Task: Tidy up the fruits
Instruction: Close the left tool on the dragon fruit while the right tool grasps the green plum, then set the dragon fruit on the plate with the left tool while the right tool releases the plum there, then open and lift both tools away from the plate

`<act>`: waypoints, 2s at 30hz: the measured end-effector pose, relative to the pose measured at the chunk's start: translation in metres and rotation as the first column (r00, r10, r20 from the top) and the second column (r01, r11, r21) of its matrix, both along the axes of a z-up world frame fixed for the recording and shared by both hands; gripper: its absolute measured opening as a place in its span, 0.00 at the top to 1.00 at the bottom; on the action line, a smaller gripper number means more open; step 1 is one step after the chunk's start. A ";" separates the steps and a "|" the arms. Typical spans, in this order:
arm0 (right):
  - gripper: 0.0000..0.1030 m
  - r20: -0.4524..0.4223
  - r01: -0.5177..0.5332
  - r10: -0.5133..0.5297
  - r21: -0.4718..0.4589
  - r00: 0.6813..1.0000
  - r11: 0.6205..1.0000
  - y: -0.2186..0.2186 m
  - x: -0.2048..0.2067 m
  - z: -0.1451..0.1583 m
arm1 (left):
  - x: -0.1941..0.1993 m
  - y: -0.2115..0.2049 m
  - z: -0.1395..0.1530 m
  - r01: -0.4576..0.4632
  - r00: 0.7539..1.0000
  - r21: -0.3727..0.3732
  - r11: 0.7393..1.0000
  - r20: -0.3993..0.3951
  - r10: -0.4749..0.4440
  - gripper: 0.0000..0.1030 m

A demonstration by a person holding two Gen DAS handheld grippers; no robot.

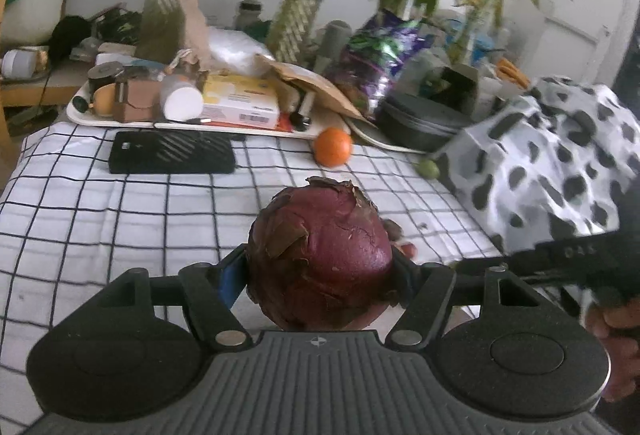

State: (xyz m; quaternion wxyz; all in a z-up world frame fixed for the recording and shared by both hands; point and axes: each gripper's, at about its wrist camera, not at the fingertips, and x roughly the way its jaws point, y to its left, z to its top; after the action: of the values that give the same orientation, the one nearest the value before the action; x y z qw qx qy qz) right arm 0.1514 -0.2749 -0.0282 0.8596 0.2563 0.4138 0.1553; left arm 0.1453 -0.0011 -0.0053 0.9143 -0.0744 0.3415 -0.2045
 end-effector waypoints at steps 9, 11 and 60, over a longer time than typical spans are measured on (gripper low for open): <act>0.75 -0.070 -0.077 0.071 -0.080 0.995 0.994 0.021 -0.019 -0.007 | -0.032 -0.031 -0.017 0.139 0.990 0.129 0.982 -0.050 -0.133 0.34; 0.75 -0.085 -0.092 0.083 -0.109 0.993 0.990 0.025 -0.019 -0.011 | -0.034 -0.039 -0.025 0.172 0.984 0.174 0.970 -0.069 -0.162 0.34; 0.00 0.109 0.025 0.036 -0.508 0.993 0.861 0.044 -0.103 0.016 | -0.108 -0.029 -0.011 0.024 0.997 0.239 0.971 -0.071 -0.007 0.26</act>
State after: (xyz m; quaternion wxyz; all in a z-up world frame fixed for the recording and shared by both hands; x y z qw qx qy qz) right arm 0.0487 -0.2307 -0.0117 0.9187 0.0103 0.3907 0.0577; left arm 0.0368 -0.0304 -0.0160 0.9026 0.0323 0.3959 -0.1661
